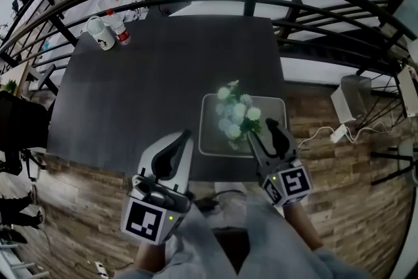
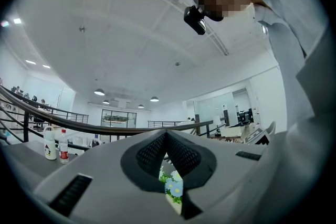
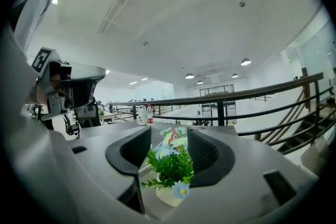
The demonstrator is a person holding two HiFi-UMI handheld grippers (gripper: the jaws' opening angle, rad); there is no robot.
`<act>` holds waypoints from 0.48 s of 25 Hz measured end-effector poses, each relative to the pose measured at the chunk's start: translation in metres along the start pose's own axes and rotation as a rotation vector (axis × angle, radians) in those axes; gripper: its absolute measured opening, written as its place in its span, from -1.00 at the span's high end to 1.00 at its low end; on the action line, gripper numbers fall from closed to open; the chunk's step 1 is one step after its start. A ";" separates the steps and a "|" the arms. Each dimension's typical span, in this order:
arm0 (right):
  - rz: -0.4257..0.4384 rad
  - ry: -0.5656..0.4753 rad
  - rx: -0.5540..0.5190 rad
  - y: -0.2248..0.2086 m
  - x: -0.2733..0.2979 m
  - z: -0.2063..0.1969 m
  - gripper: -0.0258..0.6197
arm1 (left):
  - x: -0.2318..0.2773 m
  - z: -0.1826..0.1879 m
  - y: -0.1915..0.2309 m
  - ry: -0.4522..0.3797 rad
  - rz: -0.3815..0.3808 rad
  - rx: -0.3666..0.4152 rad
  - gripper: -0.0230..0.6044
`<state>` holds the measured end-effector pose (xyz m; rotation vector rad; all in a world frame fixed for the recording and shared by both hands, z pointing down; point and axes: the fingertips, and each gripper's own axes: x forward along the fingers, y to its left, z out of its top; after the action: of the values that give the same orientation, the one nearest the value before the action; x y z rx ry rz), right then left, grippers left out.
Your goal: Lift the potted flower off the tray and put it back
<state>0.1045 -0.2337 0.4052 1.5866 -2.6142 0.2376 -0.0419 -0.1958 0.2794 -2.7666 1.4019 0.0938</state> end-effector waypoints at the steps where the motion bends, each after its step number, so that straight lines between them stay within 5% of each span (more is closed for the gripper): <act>1: 0.000 -0.006 0.000 0.001 -0.001 0.004 0.29 | -0.001 0.000 0.000 -0.001 0.000 0.000 0.93; 12: -0.034 -0.100 -0.049 0.000 -0.011 0.058 0.78 | -0.002 0.013 0.001 -0.041 0.001 0.009 0.93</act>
<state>0.1107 -0.2337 0.3463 1.6667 -2.6416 0.0939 -0.0444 -0.1938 0.2668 -2.7402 1.3910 0.1434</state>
